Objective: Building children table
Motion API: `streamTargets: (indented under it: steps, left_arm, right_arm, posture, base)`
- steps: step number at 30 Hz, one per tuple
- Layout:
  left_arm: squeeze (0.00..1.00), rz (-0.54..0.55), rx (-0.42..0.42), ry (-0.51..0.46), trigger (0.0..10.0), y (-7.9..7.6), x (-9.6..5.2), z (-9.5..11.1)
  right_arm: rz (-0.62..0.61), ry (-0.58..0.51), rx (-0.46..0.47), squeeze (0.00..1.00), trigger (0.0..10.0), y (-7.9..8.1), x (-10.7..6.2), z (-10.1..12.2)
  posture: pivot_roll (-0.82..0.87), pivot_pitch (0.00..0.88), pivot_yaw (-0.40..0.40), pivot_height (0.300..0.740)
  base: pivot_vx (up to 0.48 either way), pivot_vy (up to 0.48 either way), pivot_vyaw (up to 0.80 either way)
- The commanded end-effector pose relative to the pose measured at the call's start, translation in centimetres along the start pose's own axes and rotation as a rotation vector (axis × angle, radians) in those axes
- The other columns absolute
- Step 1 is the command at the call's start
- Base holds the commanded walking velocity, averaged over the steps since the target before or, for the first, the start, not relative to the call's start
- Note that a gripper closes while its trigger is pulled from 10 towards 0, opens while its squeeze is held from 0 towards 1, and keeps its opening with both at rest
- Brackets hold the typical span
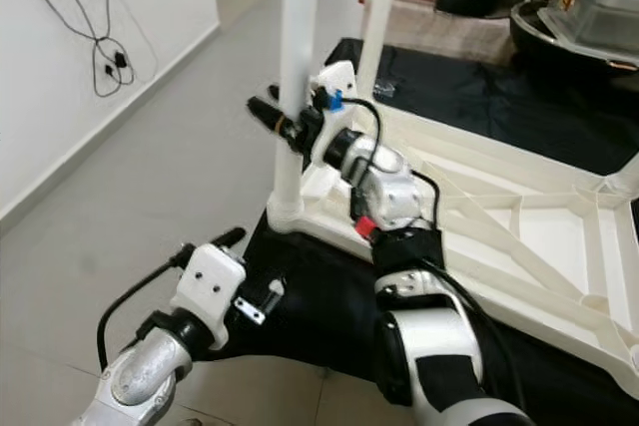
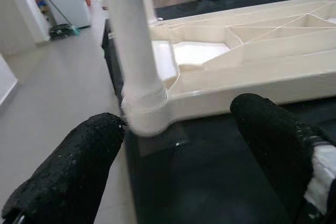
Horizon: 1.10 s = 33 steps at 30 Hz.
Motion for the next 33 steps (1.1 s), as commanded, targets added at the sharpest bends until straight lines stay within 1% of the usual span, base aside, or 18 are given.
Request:
streamTargets:
  steps: [1, 2, 5, 7, 8, 9, 10, 13, 14, 17, 18, 19, 21, 24, 27, 28, 30, 33]
  left_arm:
    - [0.0, -0.009, -0.005, 0.001, 10.0, -0.3, 0.0, -0.1]
    - [0.0, -0.009, -0.005, 0.001, 10.0, -0.3, 0.0, -0.1]
    - [0.0, -0.011, -0.004, -0.001, 10.0, -0.3, 0.1, -0.1]
    - [0.0, -0.011, -0.004, -0.001, 10.0, -0.3, 0.1, -0.1]
    - [0.0, -0.012, -0.002, 0.001, 10.0, -0.3, 0.0, -0.2]
    - [0.0, -0.012, -0.002, 0.001, 10.0, -0.3, 0.0, -0.2]
    - [0.0, -0.013, -0.002, 0.002, 10.0, -0.3, 0.0, -0.2]
    - [0.0, -0.013, -0.001, 0.002, 10.0, -0.3, 0.0, -0.2]
    - [0.0, -0.012, -0.001, 0.002, 10.0, -0.3, 0.0, -0.2]
    - [0.0, -0.012, -0.002, 0.001, 10.0, -0.3, 0.0, -0.2]
    - [0.0, -0.012, -0.002, 0.001, 10.0, -0.4, 0.0, -0.2]
    - [0.0, -0.012, -0.002, 0.001, 10.0, -0.4, 0.0, -0.2]
    - [0.0, -0.01, -0.001, 0.001, 10.0, -0.4, 0.0, -0.2]
    - [0.0, -0.01, -0.001, 0.001, 10.0, -0.4, 0.0, -0.2]
    - [0.0, -0.011, -0.002, -0.001, 10.0, -0.4, 0.1, -0.2]
    - [0.0, -0.011, -0.002, -0.001, 10.0, -0.4, 0.1, -0.2]
    - [0.0, -0.01, -0.002, 0.0, 10.0, -0.4, 0.1, -0.2]
    - [0.0, -0.01, -0.002, -0.001, 10.0, -0.4, 0.1, -0.2]
  right_arm:
    - [-0.471, 0.195, 0.051, 0.0, 0.0, -4.2, -3.3, -4.0]
    - [-0.471, 0.195, 0.051, 0.0, 0.0, -4.2, -3.3, -4.0]
    - [-0.738, 0.243, 0.1, 0.0, 0.0, -4.3, -5.8, -4.4]
    - [-0.738, 0.243, 0.1, 0.0, 0.0, -4.3, -5.8, -4.4]
    - [-0.737, 0.212, 0.169, 0.0, 7.0, -2.5, -5.6, -4.1]
    - [-0.737, 0.212, 0.169, 0.0, 7.0, -2.5, -5.6, -4.1]
    - [-0.717, 0.185, 0.198, 0.0, 10.0, -1.8, -5.2, -3.9]
    - [-0.667, 0.136, 0.215, 0.0, 10.0, -1.0, -4.5, -3.4]
    - [-0.628, 0.077, 0.211, 1.0, 10.0, -0.7, -4.0, -2.6]
    - [-0.577, 0.013, 0.176, 1.0, 10.0, -0.5, -3.3, -1.6]
    - [-0.475, -0.04, 0.183, 0.0, 10.0, -0.4, -2.5, -0.8]
    - [-0.475, -0.04, 0.183, 0.0, 10.0, -0.4, -2.5, -0.8]
    - [-0.145, -0.083, 0.233, 0.0, 10.0, 0.0, -1.4, 0.0]
    - [0.008, -0.09, 0.236, 0.0, 10.0, 0.3, -1.5, 0.2]
    - [0.486, -0.073, 0.187, 0.0, 10.0, 0.8, -3.7, 0.3]
    - [0.486, -0.073, 0.187, 0.0, 10.0, 0.8, -3.7, 0.3]
    - [0.736, -0.053, 0.195, 0.0, 10.0, 1.0, -5.1, 0.3]
    - [0.895, -0.042, 0.197, 0.0, 10.0, 1.2, -5.4, 0.3]
  posture:
    - [0.15, 0.098, -0.075, 0.74]
    - [0.15, 0.098, -0.075, 0.74]
    - [0.15, 0.094, -0.074, 0.74]
    - [0.15, 0.094, -0.074, 0.74]
    - [0.15, 0.091, -0.072, 0.74]
    - [0.15, 0.091, -0.072, 0.74]
    - [0.15, 0.091, -0.072, 0.74]
    - [0.15, 0.09, -0.071, 0.74]
    - [0.15, 0.087, -0.073, 0.74]
    - [0.15, 0.085, -0.073, 0.74]
    - [0.15, 0.085, -0.073, 0.74]
    - [0.15, 0.085, -0.073, 0.74]
    - [0.14, 0.085, -0.073, 0.74]
    - [0.14, 0.085, -0.073, 0.74]
    - [0.15, 0.088, -0.078, 0.74]
    - [0.15, 0.088, -0.078, 0.74]
    - [0.15, 0.092, -0.078, 0.74]
    - [0.15, 0.095, -0.08, 0.74]
  base:
    - [0.0, 0.0, 0.0]
    - [0.0, 0.0, 0.0]
    - [0.0, 0.0, 0.0]
    - [0.0, 0.0, 0.0]
    - [0.0, 0.0, 0.0]
    - [0.0, 0.0, 0.0]
    - [0.0, 0.0, 0.0]
    - [0.0, 0.0, 0.0]
    - [0.0, 0.0, 0.0]
    - [0.0, 0.0, 0.0]
    - [0.0, 0.0, 0.0]
    - [0.0, 0.0, 0.0]
    - [0.0, 0.0, 0.0]
    - [0.0, 0.0, 0.0]
    - [0.0, 0.0, 0.0]
    - [0.0, 0.0, 0.0]
    - [0.0, 0.0, 0.0]
    - [0.0, 0.0, 0.0]
Point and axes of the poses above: a point about 5 cm out from each wrist's last joint towards the gripper, its own x axis pointing out of the wrist towards the gripper, its own z axis along the axis of the wrist's last joint, y = z × x, the point moved 1 cm from there along x, pointing out of the wrist towards the gripper, and after that the axes turned 7 degrees about -x, right-handed, at the moved point
